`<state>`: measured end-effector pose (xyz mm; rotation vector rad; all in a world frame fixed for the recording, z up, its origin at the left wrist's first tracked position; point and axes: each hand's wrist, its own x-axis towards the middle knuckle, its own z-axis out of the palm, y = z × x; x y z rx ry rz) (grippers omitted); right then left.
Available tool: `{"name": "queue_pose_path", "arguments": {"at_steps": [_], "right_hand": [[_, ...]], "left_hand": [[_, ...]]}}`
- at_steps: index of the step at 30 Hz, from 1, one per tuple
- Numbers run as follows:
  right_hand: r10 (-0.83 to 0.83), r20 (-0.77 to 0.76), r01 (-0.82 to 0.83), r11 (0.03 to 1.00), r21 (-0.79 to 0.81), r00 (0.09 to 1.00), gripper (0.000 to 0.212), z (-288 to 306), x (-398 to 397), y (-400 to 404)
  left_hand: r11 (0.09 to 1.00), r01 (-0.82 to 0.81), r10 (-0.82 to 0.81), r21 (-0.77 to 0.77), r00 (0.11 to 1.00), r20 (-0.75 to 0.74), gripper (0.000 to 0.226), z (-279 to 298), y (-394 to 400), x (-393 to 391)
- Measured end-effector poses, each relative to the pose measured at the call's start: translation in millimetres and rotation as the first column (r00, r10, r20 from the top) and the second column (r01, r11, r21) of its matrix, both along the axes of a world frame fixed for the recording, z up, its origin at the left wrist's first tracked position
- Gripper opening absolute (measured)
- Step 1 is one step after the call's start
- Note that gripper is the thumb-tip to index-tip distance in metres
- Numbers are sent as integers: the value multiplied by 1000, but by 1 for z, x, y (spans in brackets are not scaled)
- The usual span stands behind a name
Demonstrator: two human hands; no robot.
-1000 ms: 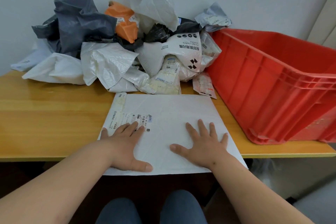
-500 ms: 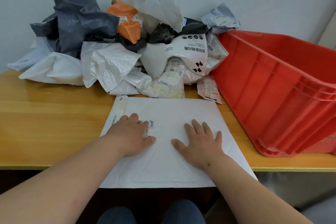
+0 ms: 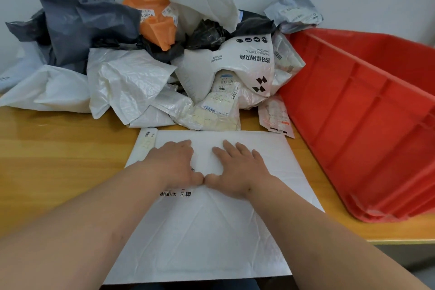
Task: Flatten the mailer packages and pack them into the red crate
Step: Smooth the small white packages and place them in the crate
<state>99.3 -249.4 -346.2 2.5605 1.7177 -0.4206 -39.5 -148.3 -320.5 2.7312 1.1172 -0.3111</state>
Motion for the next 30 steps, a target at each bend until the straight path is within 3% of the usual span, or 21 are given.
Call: {"name": "queue_pose_path", "arguments": {"at_steps": [4, 9, 14, 17, 21, 23, 25, 30], "right_hand": [[-123, 42, 123, 992, -1, 992, 99, -3, 23, -1], [-242, 19, 242, 969, -53, 970, 99, -6, 38, -3], [-278, 35, 280, 958, -64, 960, 99, -2, 33, 5], [-282, 35, 284, 955, -81, 959, 98, -5, 26, -1], [-266, 46, 270, 958, -101, 963, 93, 0, 19, -12], [-238, 87, 244, 968, -64, 967, 87, 7, 15, -19], [-228, 122, 229, 973, 2, 966, 84, 11, 10, -26], [-179, 64, 182, 982, -45, 982, 90, 2, -9, -43]], "left_hand": [[1000, -12, 11, -11, 996, -93, 94, 2, 13, 3], [999, -21, 26, 38, 990, -136, 75, -5, 17, 15], [996, -68, 75, 57, 988, -132, 78, -7, 12, 23], [1000, -6, 8, 12, 988, -155, 82, -7, 5, 15], [991, 53, -54, -123, 999, -5, 79, 1, -1, -15], [1000, 14, -13, -9, 998, 61, 81, 6, 1, -32], [995, -43, 41, 88, 999, 23, 88, 5, 6, -48], [993, -103, 94, -50, 981, -167, 86, -24, 2, -73]]}}
